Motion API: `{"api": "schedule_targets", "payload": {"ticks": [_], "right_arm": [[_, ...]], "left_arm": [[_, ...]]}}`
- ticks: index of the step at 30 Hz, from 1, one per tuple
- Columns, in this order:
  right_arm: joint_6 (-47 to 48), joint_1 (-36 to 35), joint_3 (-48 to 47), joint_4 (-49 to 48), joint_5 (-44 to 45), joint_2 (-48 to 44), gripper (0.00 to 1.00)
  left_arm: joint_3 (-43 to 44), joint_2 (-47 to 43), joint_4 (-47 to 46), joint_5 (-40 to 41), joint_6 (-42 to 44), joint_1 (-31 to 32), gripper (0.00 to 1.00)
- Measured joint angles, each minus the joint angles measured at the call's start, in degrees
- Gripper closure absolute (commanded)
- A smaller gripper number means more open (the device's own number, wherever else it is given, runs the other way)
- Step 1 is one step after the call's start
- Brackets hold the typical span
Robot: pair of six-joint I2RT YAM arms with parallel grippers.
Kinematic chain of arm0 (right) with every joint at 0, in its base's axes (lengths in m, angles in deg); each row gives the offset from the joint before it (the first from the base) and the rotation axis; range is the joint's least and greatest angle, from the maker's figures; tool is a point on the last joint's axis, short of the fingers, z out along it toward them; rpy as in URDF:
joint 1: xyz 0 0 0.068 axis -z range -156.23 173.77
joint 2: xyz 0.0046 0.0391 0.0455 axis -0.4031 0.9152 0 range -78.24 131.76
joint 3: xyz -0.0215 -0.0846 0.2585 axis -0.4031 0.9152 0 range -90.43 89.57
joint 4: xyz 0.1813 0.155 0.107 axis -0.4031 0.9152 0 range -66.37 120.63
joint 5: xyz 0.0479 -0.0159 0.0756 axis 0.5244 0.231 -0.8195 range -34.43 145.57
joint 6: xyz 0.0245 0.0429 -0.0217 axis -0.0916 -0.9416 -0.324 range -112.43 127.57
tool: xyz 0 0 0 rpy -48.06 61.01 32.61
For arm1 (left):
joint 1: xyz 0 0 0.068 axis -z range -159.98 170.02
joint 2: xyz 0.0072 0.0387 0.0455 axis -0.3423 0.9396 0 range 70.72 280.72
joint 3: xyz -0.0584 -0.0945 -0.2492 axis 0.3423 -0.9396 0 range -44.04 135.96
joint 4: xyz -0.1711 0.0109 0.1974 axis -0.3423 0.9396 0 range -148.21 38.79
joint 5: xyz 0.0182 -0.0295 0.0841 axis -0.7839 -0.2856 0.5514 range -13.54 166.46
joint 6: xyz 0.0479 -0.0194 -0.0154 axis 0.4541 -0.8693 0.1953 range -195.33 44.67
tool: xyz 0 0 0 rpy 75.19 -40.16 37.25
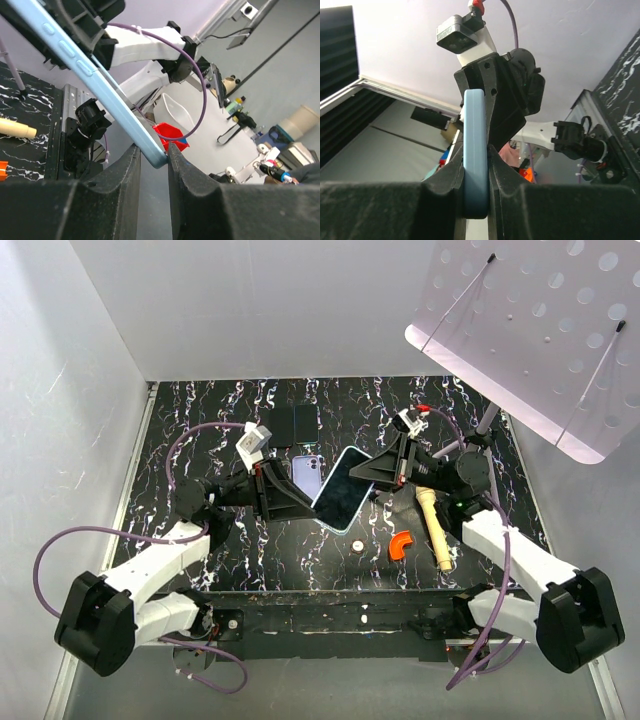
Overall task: Take the phone out of the phone case
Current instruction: Remove the phone case from the phone.
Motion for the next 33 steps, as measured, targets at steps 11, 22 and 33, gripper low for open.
{"api": "schedule_targets", "payload": {"ticks": [11, 22, 33], "right_arm": [[-14.34, -0.57, 2.25, -17.40, 1.18, 2.67, 0.99], [-20.85, -2.21, 1.70, -22.53, 2.82, 6.34, 0.99], [-11.04, -1.70, -0.83, -6.32, 4.00, 0.92, 0.99]], "left_arm": [[7.08, 1.42, -3.56, -2.86, 1.22, 3.08, 1.00], [8.96, 0.72, -4.11, -4.28, 13.73, 3.15, 1.00], [7.37, -8.76, 15.76, -1.09, 26.25, 3.30, 0.38]]}}
